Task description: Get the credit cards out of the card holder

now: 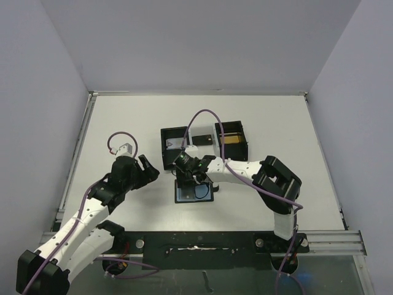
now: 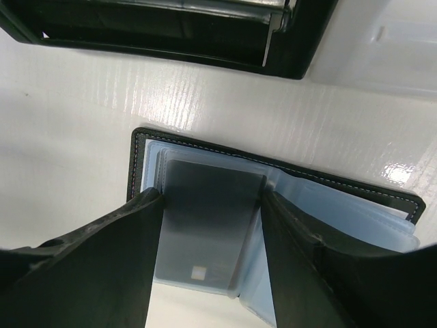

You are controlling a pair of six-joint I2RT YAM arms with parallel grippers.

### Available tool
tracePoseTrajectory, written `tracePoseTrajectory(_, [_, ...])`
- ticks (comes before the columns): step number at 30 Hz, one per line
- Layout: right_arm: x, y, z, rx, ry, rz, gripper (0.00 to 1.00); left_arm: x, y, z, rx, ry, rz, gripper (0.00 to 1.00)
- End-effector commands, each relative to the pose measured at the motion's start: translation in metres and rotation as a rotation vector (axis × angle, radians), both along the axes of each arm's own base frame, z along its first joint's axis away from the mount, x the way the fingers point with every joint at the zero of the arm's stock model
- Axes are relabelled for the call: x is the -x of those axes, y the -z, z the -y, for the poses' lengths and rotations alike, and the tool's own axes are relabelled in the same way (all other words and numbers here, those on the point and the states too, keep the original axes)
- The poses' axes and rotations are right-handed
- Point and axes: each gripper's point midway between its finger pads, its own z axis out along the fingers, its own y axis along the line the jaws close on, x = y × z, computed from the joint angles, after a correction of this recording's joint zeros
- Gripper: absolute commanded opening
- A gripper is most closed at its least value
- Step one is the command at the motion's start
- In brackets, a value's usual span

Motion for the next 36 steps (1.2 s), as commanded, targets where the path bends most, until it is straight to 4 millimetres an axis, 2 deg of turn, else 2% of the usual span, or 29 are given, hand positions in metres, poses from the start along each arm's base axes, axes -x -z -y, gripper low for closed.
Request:
tracePoseTrajectory(1, [0.002, 0.005, 0.005, -0.039, 0.003, -0.015, 0.44, -0.007, -0.011, 0.011, 0.041, 0.046, 0.044, 0.68])
tracePoseTrajectory(7, [-0.002, -0.012, 0.001, -0.307, 0.01, -0.034, 0.4, -0.003, -0.008, 0.038, 0.124, 0.175, 0.037, 0.68])
tracePoseTrajectory(11, [0.0, -0.013, 0.007, -0.398, 0.024, -0.062, 0.4, -0.001, -0.008, 0.056, 0.186, 0.264, 0.046, 0.67])
tracePoseTrajectory(16, [0.0, -0.012, 0.009, -0.398, 0.02, -0.064, 0.43, 0.004, -0.009, 0.076, 0.257, 0.369, 0.049, 0.65])
tracePoseTrajectory(26, [0.0, -0.012, 0.01, -0.406, 0.031, -0.069, 0.43, 0.028, 0.006, 0.113, 0.361, 0.57, -0.028, 0.57])
tracePoseTrajectory(30, [0.0, -0.011, 0.011, -0.405, 0.035, -0.071, 0.43, 0.032, 0.006, 0.128, 0.373, 0.608, -0.022, 0.57])
tracePoseTrajectory(36, [0.0, -0.012, 0.011, -0.409, 0.035, -0.073, 0.43, 0.033, 0.016, 0.136, 0.374, 0.615, -0.042, 0.55])
